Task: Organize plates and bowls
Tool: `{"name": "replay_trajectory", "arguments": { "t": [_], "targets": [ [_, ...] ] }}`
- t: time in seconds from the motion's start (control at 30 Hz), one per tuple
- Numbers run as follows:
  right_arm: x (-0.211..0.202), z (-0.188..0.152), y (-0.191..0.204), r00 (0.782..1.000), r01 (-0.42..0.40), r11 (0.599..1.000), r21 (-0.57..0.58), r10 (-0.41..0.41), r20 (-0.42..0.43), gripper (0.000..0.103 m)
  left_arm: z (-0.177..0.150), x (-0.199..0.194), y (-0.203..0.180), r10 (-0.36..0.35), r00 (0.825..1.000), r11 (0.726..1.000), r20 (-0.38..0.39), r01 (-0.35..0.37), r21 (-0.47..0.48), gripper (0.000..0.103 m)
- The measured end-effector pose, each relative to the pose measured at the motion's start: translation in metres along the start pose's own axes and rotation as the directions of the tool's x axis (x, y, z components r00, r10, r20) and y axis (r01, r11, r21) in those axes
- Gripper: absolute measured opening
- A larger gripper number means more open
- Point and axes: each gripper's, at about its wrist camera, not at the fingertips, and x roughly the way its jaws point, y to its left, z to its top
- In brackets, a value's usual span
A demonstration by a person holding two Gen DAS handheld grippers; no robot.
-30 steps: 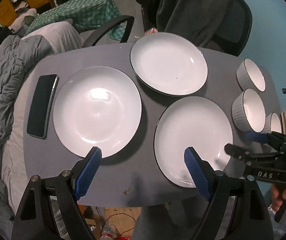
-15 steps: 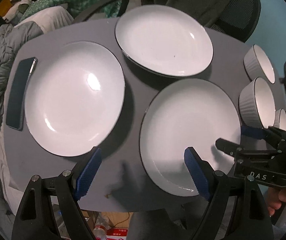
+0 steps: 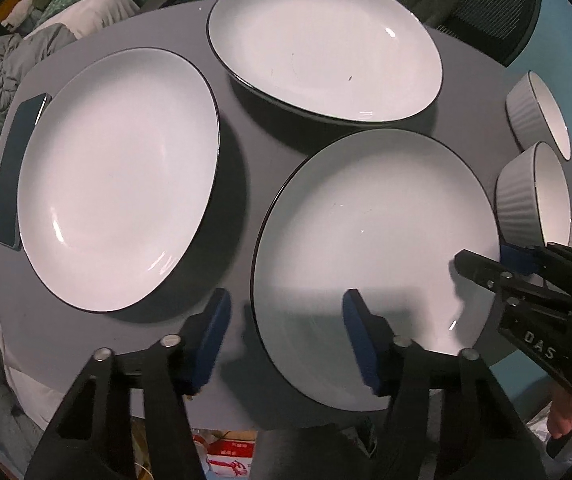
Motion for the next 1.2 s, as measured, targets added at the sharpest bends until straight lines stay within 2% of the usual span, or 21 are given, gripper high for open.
{"name": "replay_trajectory", "arguments": {
  "t": [0.23,0.37,0.5,0.77,0.93,1.03,1.07,1.2],
  "targets": [
    [-0.001,0.012,0.001,1.0,-0.015,0.999,0.029,0.015,-0.004,0.032,-0.003,0.01,0.007,-0.019,1.0,1.0,-0.025,0.019,0.008,0.037],
    [-0.006,-0.005,-0.008,1.0,-0.026,0.998,0.052,0.027,-0.007,0.033,-0.008,0.012,0.013,-0.023,1.0,0.999,-0.02,0.023,0.025,0.025],
    [-0.005,-0.004,-0.008,0.998,-0.063,0.995,0.08,0.065,-0.018,0.031,-0.015,0.011,0.026,-0.03,0.999,0.999,-0.029,0.031,0.03,0.025],
    [-0.002,-0.003,-0.027,0.993,-0.117,0.988,0.103,0.12,-0.019,0.02,-0.04,0.014,0.039,0.01,1.0,0.994,-0.025,-0.007,0.106,0.025],
    [0.009,-0.001,-0.048,0.984,-0.175,0.969,0.176,0.177,0.009,0.017,-0.04,0.033,0.044,-0.007,0.999,0.997,-0.037,0.01,0.079,0.025],
    [0.011,0.007,-0.06,0.986,-0.167,0.967,0.192,0.162,0.042,0.017,-0.036,0.035,0.049,0.004,1.0,0.997,-0.031,-0.001,0.076,0.025],
    [0.012,0.005,-0.058,0.986,-0.168,0.966,0.194,0.162,0.049,0.017,-0.034,0.04,0.035,0.005,1.0,0.997,-0.027,-0.003,0.074,0.025],
    [0.019,0.006,-0.059,0.984,-0.176,0.966,0.192,0.166,0.066,0.015,-0.029,0.04,0.041,-0.029,0.999,0.999,-0.026,0.029,0.033,0.025]
  ]
}}
